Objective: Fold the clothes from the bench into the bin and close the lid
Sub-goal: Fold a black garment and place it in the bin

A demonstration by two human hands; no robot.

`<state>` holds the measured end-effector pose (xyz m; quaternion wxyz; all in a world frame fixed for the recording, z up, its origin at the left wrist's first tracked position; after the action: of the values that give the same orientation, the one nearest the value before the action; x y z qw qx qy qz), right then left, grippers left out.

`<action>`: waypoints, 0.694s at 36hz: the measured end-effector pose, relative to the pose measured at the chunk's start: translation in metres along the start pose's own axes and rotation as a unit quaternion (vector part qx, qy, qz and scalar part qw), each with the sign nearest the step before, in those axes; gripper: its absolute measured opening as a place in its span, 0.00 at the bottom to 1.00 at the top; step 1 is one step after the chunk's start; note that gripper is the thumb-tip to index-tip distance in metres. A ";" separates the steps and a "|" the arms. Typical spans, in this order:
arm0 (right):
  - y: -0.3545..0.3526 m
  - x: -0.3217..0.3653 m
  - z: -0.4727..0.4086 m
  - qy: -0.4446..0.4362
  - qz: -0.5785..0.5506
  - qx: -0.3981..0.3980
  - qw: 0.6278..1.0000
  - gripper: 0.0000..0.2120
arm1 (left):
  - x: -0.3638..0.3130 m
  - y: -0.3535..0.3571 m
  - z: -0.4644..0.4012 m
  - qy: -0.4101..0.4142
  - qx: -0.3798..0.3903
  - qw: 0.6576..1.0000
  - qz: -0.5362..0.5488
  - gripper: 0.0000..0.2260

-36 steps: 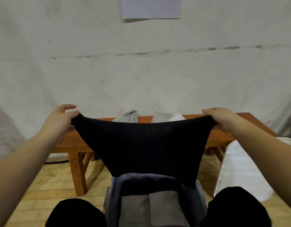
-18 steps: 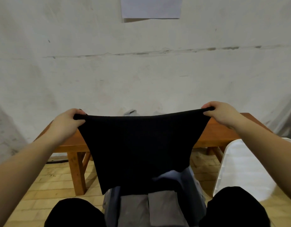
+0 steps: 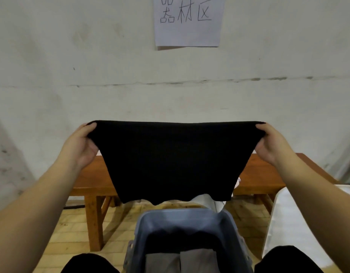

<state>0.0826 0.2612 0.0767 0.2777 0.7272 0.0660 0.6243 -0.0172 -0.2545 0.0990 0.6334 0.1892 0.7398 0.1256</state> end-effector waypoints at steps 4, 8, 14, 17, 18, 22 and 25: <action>0.039 0.022 0.016 -0.001 -0.058 0.123 0.991 0.12 | -0.017 0.024 0.006 -0.027 0.096 0.984 0.145 0.15; 0.085 0.062 0.044 -0.003 -0.149 0.318 0.936 0.08 | -0.036 0.037 0.013 -0.052 0.181 0.964 0.188 0.19; 0.147 0.063 0.065 -0.123 0.061 0.284 0.949 0.07 | -0.037 0.137 0.036 0.016 0.283 0.958 0.048 0.14; 0.178 0.045 0.076 -0.191 0.177 0.241 0.935 0.10 | -0.024 0.185 0.053 0.040 0.306 0.951 0.028 0.15; 0.188 0.038 0.082 -0.202 0.189 0.243 0.930 0.09 | -0.019 0.198 0.059 0.044 0.316 0.947 0.036 0.14; 0.211 0.022 0.099 -0.214 0.168 0.260 0.927 0.15 | -0.001 0.238 0.075 0.032 0.351 0.933 0.075 0.13; 0.214 0.017 0.100 -0.206 0.125 0.254 0.937 0.15 | 0.006 0.253 0.084 0.016 0.354 0.929 0.102 0.12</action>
<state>0.1266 0.0580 0.1891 0.0106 0.8886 0.0721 0.4528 0.0957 -0.0298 0.1872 0.4970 0.4740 0.7227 -0.0774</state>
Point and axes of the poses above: each hand's wrist, its own z-axis away from the middle knuckle, its own y-axis out of the palm, x = y × z, the point moved 8 cm from there along -z, towards the middle knuckle
